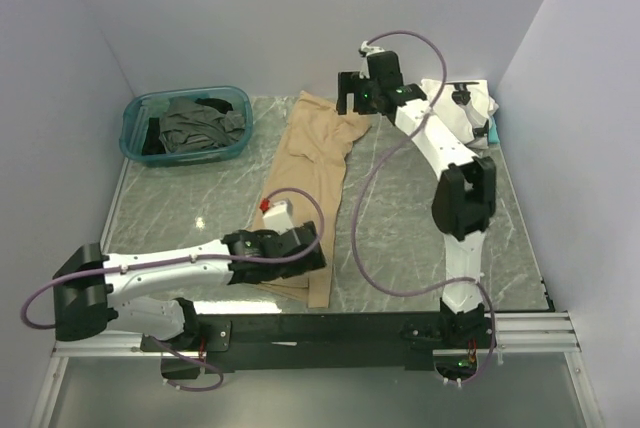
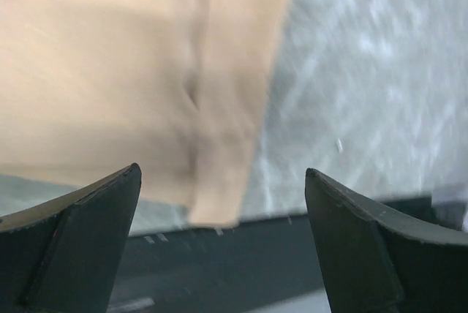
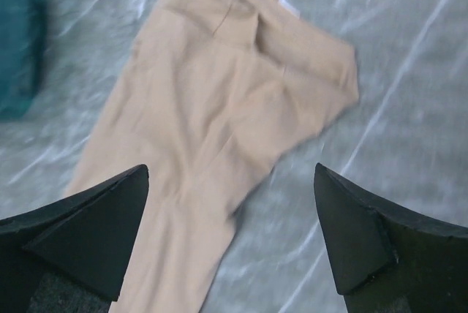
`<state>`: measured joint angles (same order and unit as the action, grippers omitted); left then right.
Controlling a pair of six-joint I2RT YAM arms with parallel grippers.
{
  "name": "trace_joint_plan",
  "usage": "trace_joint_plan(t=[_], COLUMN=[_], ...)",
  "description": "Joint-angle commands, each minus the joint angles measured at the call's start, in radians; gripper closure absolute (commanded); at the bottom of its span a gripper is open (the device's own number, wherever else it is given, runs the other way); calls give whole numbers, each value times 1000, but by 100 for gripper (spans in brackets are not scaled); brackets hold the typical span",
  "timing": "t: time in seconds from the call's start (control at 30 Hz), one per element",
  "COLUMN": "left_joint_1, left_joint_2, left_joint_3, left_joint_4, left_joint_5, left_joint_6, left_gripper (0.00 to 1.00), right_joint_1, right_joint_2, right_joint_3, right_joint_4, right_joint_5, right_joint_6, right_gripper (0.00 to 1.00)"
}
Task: Fold and stack the t-shirts
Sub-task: Fold the tshirt
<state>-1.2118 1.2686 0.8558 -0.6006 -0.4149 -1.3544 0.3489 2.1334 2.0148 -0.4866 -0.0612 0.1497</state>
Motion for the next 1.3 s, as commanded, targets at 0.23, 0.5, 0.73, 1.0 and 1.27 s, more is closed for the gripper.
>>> trace_joint_plan(t=[0.23,0.5,0.73,1.0,1.27], left_joint_1=[300,324,310,92,60], left_joint_2=[-149,-81,-54,-87,-144], left_joint_3=[-224,-334,-389,-354,-265], left_joint_4=[218,337,372,315,253], left_joint_5=[73,171,321,355,269], left_joint_6=[250,253,245,137,118], left_gripper=[1,0,1,1,1], right_joint_1=[244,317,311,265,283], right_joint_2=[-297,-153,-115,-174,-372], right_joint_3=[-606,-542,-587,-708,-737], right_joint_4=[111,39,36,16,5], right_joint_5=[-20,-23,-5,47,23], right_joint_6=[278,324,315,306,185], right_gripper=[0,1,1,1,0])
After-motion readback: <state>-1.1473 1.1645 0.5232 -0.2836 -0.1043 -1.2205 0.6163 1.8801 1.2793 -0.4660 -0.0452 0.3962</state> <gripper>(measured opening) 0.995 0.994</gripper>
